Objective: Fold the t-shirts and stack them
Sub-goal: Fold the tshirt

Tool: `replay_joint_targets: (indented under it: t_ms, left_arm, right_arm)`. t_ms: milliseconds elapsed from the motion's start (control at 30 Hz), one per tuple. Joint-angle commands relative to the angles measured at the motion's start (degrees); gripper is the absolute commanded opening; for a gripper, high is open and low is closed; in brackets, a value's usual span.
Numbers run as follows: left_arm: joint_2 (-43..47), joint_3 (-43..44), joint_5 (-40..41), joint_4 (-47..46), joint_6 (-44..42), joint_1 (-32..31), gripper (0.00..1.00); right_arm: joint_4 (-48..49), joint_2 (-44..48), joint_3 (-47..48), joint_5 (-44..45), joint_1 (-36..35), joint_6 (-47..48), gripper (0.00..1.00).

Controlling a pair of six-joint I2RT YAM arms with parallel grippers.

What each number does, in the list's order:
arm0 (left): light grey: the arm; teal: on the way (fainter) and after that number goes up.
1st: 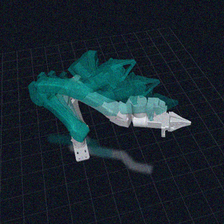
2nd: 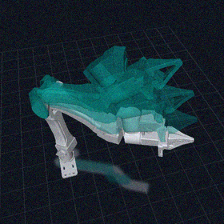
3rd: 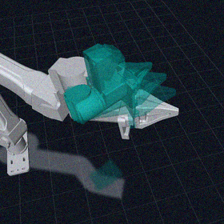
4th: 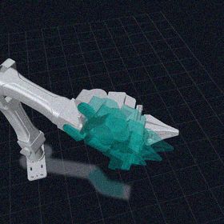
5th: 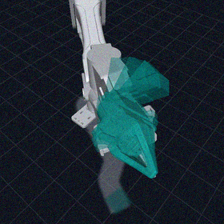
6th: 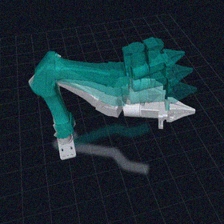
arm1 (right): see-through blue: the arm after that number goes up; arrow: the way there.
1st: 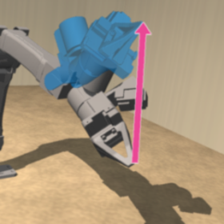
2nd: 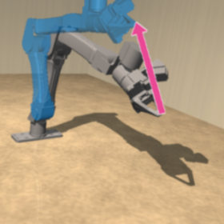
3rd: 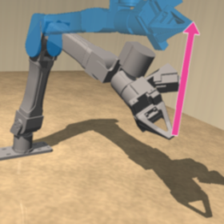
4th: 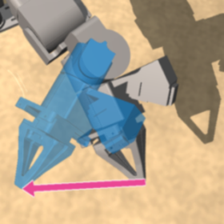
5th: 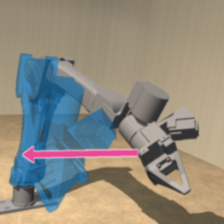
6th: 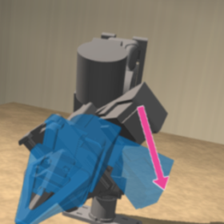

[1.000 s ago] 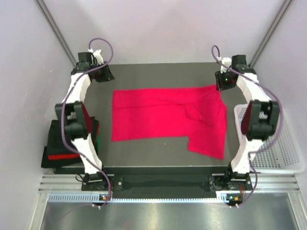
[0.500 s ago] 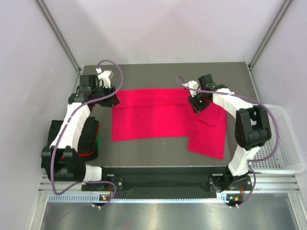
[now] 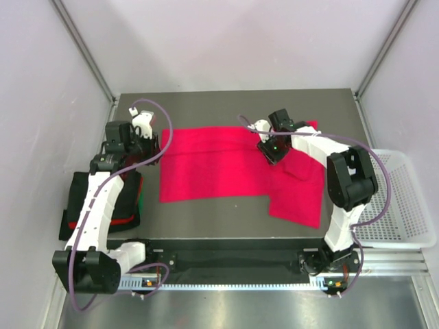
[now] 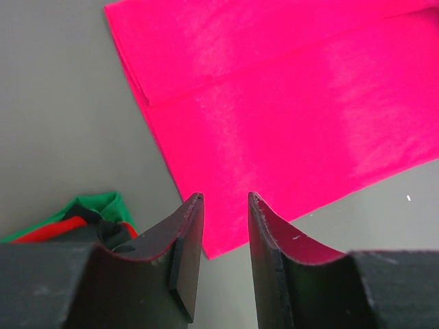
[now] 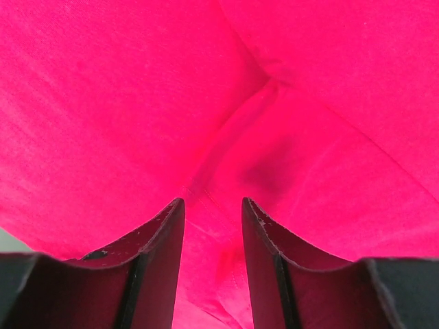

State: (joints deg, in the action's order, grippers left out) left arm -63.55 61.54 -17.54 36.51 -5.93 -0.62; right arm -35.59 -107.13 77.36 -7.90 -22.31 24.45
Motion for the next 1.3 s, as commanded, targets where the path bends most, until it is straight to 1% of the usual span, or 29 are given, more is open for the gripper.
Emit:
replay_joint_targets:
  t_ms: [0,400,767,833,867,1000,1067,1133,1167,1200,1233,1267]
  left_arm:
    - [0.27,-0.28,0.32,-1.97,-0.66,0.18,0.38]
    - [0.88,-1.42,0.31,-2.67,-0.83,0.27,0.38]
    - [0.97,-1.86,-0.04,-2.94,-0.57,0.27,0.38]
    - [1.14,-1.86,-0.04,-3.02,-0.57,0.27,0.38]
    - [1.15,-1.86,-0.04,-3.03,-0.48,1.66,0.38]
    - [1.5,-2.04,-0.13,-3.03,-0.57,1.85,0.38]
    - [1.67,-2.12,-0.12,-3.03,-0.57,1.94,0.38]
    - [1.85,-2.3,-0.21,-3.03,-0.48,2.12,0.38]
    - [1.94,-2.39,-0.21,-3.03,-0.48,2.03,0.38]
    - [2.02,-2.39,-0.21,-3.2,-0.57,2.03,0.38]
    - [2.03,-2.56,-0.3,-3.11,-0.57,2.12,0.38]
    - [2.11,-2.56,-0.21,-3.29,-0.66,2.12,0.38]
  right_arm:
    - [0.79,0.26,1.65,1.75,-0.98,0.6,0.4]
    - [-0.09,-2.29,1.3,2.45,-3.62,1.13,0.4]
    - [0.26,-1.59,-0.19,3.94,-5.12,1.39,0.4]
    - [0.96,-1.41,-0.54,5.43,-5.47,1.57,0.4]
    - [0.97,-1.59,-0.63,6.48,-5.64,1.74,0.39]
    - [0.97,-2.46,-0.55,7.37,-5.91,1.75,0.37]
    - [0.7,-2.73,-0.55,7.46,-6.08,1.74,0.31]
    - [0.7,-2.82,-0.63,7.55,-6.43,1.74,0.26]
    - [0.7,-2.73,-0.63,7.55,-6.44,1.74,0.2]
    - [0.7,-2.73,-0.55,7.55,-6.61,1.74,0.17]
    - [0.7,-2.64,-0.55,7.55,-6.79,1.74,0.11]
    - [0.61,-2.3,-0.55,7.55,-6.79,1.83,0.09]
